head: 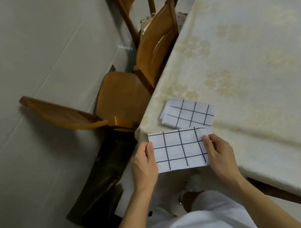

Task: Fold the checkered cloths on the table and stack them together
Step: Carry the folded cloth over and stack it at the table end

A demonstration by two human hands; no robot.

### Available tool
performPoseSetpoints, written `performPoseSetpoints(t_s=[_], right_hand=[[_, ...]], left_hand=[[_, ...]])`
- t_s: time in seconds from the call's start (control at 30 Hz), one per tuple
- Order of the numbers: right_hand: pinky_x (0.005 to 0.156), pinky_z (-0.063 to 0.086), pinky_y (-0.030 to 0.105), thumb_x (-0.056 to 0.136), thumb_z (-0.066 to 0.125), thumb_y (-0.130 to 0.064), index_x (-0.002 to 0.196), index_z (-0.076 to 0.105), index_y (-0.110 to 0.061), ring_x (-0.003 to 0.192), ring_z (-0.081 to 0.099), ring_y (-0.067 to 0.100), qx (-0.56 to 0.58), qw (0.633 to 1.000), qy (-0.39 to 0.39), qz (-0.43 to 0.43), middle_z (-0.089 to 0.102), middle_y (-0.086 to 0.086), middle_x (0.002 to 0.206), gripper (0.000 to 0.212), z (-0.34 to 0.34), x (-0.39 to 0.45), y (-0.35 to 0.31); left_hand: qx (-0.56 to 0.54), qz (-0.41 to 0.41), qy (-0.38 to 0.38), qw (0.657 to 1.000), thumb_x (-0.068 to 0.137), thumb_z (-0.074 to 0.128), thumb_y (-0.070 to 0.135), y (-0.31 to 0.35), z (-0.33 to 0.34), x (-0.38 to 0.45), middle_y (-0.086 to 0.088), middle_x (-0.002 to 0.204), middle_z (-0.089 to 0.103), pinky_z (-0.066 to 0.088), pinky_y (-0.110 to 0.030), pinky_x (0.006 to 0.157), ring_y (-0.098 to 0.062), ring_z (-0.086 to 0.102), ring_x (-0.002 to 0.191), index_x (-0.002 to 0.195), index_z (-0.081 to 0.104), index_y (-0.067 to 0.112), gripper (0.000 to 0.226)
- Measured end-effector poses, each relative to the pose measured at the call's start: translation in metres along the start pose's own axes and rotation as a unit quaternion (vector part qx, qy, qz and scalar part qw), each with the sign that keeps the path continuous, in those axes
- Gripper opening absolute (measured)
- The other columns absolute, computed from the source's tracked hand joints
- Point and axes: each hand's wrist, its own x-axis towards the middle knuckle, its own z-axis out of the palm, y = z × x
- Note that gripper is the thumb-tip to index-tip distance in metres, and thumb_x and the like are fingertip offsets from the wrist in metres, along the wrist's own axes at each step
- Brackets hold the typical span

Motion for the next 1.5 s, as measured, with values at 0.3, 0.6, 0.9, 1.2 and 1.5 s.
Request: performPoseSetpoints(t_s=[0.3,0.6,0.9,1.2,1.5], right_hand=[[0.040,0.043,0.025,0.104,0.046,-0.034,0.081,0.057,-0.015,0.052,0.058,0.014,0.042,0.997,0.027,0.054,0.062,0.005,0.068,0.032,-0.040,0.049,0.001],[0.052,0.033,0.028,0.104,0.044,-0.038,0.073,0.048,-0.017,0.053,0.043,0.007,-0.010,0.996,0.068,0.064,0.049,-0.005,0.060,0.037,-0.044,0.078,0.001],[0.052,0.034,0.019,0.101,0.051,-0.032,0.074,0.051,-0.018,0.055,0.041,0.006,-0.047,0.989,0.082,0.114,0.049,-0.005,0.062,0.031,-0.032,0.113,0.002],[0.053,0.036,0.028,0.100,0.051,-0.029,0.071,0.051,-0.012,0.057,0.045,0.013,-0.094,0.976,0.082,0.176,0.053,0.002,0.065,0.034,-0.009,0.136,0.013],[0.059,0.042,0.029,0.099,0.052,-0.034,0.087,0.061,-0.016,0.071,0.058,0.014,-0.124,0.968,0.103,0.191,0.062,-0.003,0.079,0.023,0.002,0.135,0.028]], left_hand=[[0.048,0.055,-0.043,0.996,0.104,0.044,0.031,0.041,0.042,0.057,0.002,0.066,0.053,0.034,-0.016,0.046,-0.006,0.046,0.052,0.087,0.057,0.015,0.027],[0.018,-0.051,-0.175,0.983,0.101,0.055,0.027,0.052,0.059,0.115,-0.005,0.080,0.062,0.046,-0.031,0.070,-0.016,0.057,0.076,0.089,0.062,0.013,0.019],[0.040,-0.037,-0.189,0.980,0.098,0.060,0.024,0.056,0.075,0.172,-0.001,0.090,0.063,0.045,-0.018,0.069,-0.011,0.058,0.081,0.103,0.063,0.012,0.013],[0.136,0.013,-0.208,0.969,0.098,0.060,0.024,0.045,0.087,0.208,0.011,0.085,0.059,0.040,-0.011,0.063,-0.002,0.056,0.078,0.100,0.058,0.019,0.006],[0.183,0.067,-0.226,0.954,0.095,0.064,0.026,0.030,0.088,0.208,0.003,0.088,0.061,0.050,-0.023,0.069,-0.012,0.059,0.079,0.102,0.058,0.019,0.012]])
